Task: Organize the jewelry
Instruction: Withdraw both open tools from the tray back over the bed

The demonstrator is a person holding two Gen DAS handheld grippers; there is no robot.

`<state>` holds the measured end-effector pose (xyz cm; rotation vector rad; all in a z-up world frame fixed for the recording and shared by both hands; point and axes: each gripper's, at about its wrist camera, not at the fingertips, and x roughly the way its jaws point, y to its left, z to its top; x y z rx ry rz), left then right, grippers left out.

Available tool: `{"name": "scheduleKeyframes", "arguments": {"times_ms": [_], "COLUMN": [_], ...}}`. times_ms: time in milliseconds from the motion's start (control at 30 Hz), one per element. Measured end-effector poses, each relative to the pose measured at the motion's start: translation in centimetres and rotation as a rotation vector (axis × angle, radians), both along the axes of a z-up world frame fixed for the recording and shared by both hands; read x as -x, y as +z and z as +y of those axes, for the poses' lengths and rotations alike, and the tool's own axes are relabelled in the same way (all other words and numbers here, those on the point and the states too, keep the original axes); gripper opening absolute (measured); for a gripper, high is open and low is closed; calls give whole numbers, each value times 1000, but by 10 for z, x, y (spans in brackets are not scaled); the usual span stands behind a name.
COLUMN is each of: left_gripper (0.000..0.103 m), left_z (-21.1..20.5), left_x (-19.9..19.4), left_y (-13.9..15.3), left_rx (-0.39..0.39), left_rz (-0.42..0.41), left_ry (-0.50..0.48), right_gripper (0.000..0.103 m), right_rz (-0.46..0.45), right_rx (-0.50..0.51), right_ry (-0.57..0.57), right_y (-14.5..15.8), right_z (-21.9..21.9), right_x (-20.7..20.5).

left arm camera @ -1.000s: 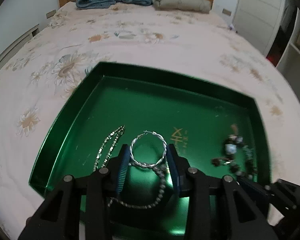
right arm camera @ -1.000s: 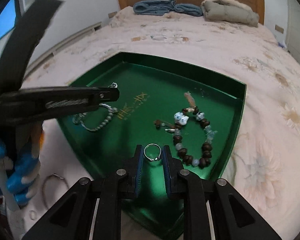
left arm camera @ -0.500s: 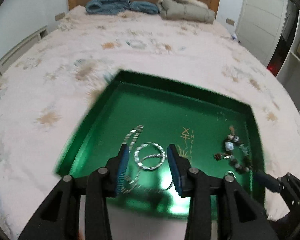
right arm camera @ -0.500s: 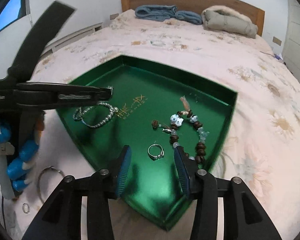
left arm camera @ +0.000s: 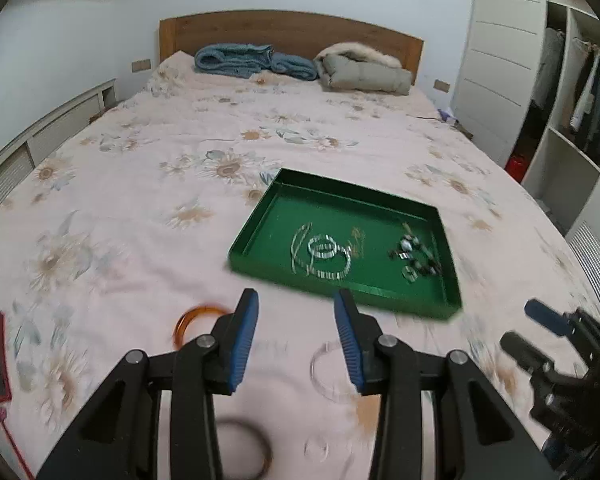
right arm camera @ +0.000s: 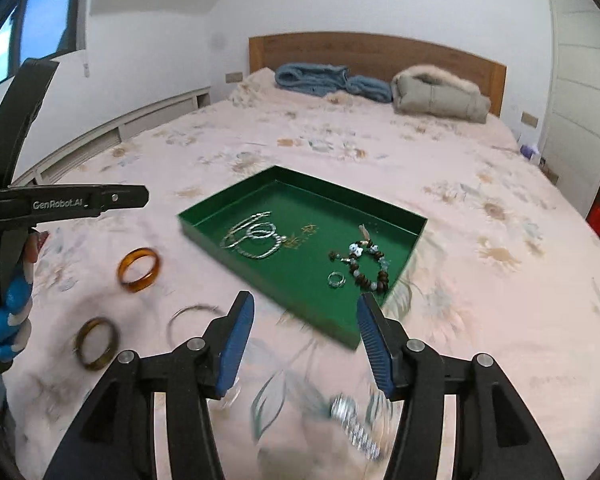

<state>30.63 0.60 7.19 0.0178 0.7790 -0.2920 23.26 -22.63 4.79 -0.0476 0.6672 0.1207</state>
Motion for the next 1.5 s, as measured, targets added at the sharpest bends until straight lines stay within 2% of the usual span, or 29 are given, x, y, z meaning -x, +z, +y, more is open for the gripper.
{"name": "scheduleKeyframes", "arguments": {"times_ms": [133, 333, 467, 667, 1000, 1300, 1500], "left_gripper": [38, 38, 38, 38, 38, 38, 38], "left_z": [25, 58, 75, 91, 104, 101, 95], "left_x": [54, 116, 144, 170, 152, 101, 71], "left_y": [0, -6, -6, -16, -52, -94, -113], "left_rx": [4, -13, -10, -17, -5, 12, -7], "left_rz": [-1, 8, 0, 6, 69, 155, 185], "left_ry": [4, 32, 61, 90, 130, 120, 108], "right_gripper": [56, 56, 56, 56, 52, 47, 44], "right_rz": [-28, -21, -20, -17, 12, 102, 145], "right_rx": [-14, -72, -114, -165, -207, -187, -183], "right_ry": [2, -21, -60, -93, -88, 0, 40], "right_y": [10, 7, 5, 1, -19, -51, -67], "right_z": [6, -3, -18, -33, -27, 15, 33], "right_x": [53, 119, 154, 184, 184, 143, 107]}}
